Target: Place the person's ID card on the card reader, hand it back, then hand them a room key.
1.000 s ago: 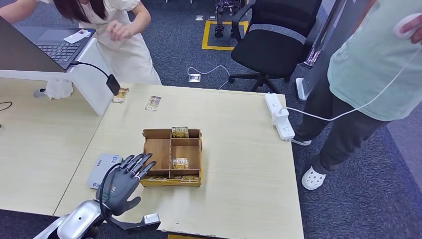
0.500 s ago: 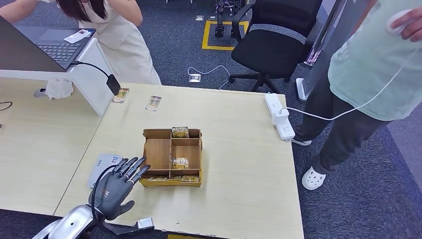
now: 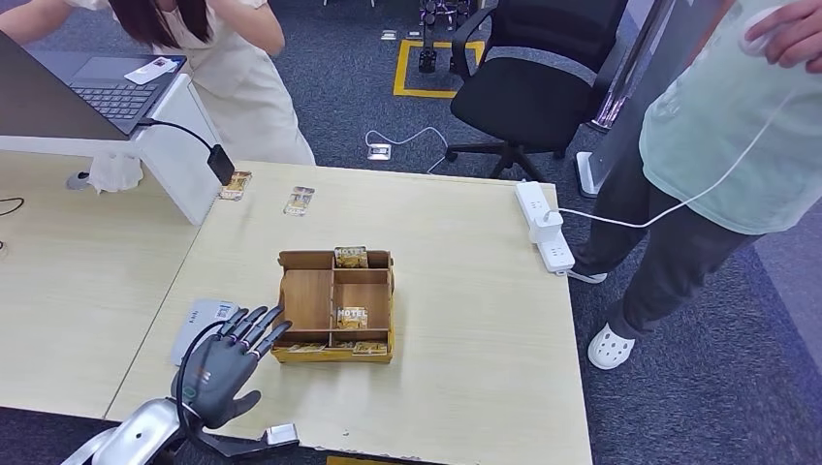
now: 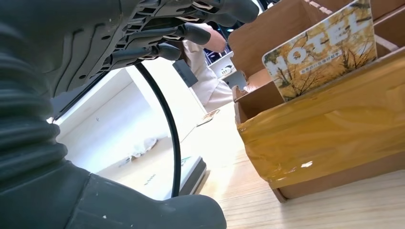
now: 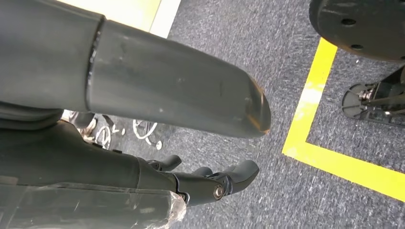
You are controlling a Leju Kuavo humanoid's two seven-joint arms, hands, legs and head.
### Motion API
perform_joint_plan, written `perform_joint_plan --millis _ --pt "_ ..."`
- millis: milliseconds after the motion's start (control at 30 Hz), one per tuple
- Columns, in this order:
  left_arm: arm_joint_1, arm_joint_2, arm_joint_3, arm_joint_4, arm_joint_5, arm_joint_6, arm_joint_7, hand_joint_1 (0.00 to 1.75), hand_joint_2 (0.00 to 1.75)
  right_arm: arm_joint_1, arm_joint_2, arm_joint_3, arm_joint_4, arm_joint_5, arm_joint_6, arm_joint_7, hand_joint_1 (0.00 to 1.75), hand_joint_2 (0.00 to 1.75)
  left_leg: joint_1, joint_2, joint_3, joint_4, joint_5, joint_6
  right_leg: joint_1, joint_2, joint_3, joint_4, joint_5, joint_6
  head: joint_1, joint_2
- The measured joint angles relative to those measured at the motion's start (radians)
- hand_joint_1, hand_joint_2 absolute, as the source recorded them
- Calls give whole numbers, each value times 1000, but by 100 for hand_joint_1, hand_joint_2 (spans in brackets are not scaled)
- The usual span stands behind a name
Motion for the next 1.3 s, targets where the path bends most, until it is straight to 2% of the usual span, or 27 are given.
perform_joint_plan --millis 400,667,1300 --pt "-56 -28 -13 6 6 -12 -27 0 175 -29 0 -31 21 50 -1 -34 0 0 0 0 0 0 0 0 0 0 0 0 0 0 0 0" --pt "-110 -45 -62 21 20 -17 -39 0 175 -52 0 -58 46 97 -3 -66 0 0 0 0 0 0 0 0 0 0 0 0 0 0 0 0" --pt "-167 -64 -145 64 44 -27 -65 0 175 -98 0 -120 101 179 -12 -114 0 0 0 0 0 0 0 0 0 0 0 0 0 0 0 0"
